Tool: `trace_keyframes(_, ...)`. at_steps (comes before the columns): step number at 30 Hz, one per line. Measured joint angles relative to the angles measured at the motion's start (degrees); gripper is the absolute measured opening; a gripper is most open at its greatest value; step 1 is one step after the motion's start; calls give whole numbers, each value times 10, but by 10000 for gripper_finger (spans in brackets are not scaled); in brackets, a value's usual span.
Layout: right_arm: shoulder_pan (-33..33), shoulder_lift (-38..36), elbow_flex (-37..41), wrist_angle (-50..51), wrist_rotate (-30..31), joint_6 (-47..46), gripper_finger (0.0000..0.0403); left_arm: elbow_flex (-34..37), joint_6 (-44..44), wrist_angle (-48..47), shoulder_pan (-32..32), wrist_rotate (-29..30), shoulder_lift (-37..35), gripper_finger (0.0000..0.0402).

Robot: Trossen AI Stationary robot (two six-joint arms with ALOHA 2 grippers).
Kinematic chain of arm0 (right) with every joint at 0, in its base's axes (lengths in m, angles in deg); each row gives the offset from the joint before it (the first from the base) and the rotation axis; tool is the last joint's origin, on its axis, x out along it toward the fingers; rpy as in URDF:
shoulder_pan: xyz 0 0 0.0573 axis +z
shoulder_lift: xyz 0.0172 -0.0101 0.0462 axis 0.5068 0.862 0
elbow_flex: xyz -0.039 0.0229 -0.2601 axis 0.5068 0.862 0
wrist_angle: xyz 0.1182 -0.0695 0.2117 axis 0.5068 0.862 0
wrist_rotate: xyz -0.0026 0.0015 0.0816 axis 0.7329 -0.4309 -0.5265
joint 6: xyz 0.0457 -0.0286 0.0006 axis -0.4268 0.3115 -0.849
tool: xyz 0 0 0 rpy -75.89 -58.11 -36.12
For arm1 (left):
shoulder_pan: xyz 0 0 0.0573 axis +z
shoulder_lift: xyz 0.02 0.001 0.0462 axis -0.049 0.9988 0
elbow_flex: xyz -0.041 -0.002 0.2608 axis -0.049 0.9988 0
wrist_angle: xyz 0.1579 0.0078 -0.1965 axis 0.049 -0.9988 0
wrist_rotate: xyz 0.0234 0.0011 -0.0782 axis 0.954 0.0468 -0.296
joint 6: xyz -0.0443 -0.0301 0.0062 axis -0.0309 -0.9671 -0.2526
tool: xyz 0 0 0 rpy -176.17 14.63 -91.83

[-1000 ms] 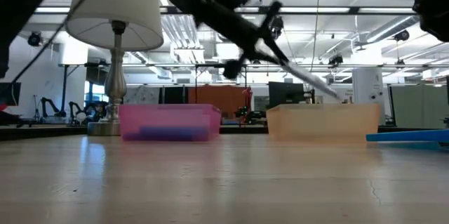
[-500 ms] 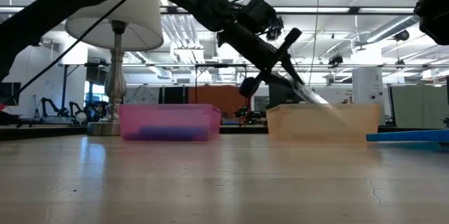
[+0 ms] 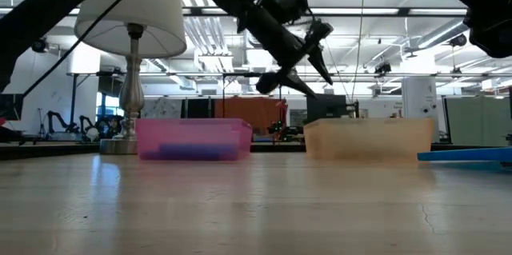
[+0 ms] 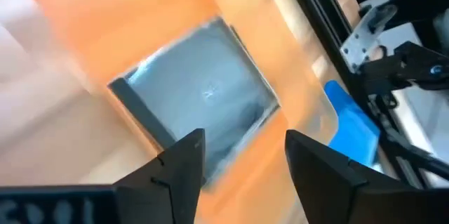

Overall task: Pick & place jewel cases by type
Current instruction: Put the blue cd case into the pink bin

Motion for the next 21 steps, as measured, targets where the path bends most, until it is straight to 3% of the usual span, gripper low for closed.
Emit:
trace_keyframes(3, -10, -1, 5, 1, -13, 15, 13, 0, 32, -18, -5, 40, -29, 181)
trace_keyframes(9, -49, -12, 10, 4, -87, 91, 13, 5, 78, -32, -40, 60, -106, 181)
trace_keyframes(14, -85, -26, 8, 14, -89, 165, 13, 5, 112, -44, -92, 106, -155, 181)
trace_keyframes(18, -115, -42, -4, 73, -90, 224, 13, 5, 119, -70, -131, 113, -165, 181)
trace_keyframes(21, -136, -45, -34, 186, -91, 253, 13, 6, 119, -103, -160, 128, -168, 181)
